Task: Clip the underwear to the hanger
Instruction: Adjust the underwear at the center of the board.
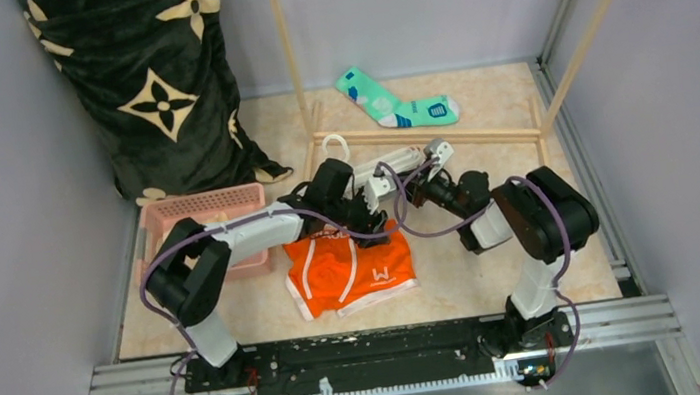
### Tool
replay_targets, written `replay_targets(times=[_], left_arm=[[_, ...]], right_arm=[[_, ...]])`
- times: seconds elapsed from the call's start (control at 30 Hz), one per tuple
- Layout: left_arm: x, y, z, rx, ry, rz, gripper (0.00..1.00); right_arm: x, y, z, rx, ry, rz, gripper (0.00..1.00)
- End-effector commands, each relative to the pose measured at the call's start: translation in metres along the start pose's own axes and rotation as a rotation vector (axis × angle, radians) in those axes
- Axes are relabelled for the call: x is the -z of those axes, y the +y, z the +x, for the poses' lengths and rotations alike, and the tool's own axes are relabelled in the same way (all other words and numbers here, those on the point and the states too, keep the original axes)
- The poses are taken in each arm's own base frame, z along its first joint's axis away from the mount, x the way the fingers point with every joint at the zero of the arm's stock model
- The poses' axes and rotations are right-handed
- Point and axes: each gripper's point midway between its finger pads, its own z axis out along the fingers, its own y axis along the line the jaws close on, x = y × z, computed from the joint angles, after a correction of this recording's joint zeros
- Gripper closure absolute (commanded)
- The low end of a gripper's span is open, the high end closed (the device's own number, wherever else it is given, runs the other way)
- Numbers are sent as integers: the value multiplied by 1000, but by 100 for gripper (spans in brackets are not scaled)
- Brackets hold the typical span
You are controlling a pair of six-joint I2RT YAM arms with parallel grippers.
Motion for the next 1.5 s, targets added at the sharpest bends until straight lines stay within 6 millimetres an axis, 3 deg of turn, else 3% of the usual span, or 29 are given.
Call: replay_targets(times=[0.0,0.47,0.93,1.03,1.27,1.47], left_arm=[[-3,19,7,1,30,-20,40],[-15,45,26,23,62,-99,39],[-26,56,60,61,183,-110,41],[-27,59,69,53,224,-120,46],[-21,46,87,37,301,-138,61],[-15,27,92,48,293,-150,60]], right_arm=[[-12,-2,-37,94,-126,-48,100],[-29,-12,-27,77,-86,-69,100],[-22,-4,-26,34,-94,-84,100],[-21,-3,-28,33,-100,-87,100],[-19,-1,-29,33,-108,-90,100],[-17,0,-30,33,-111,-88,100]])
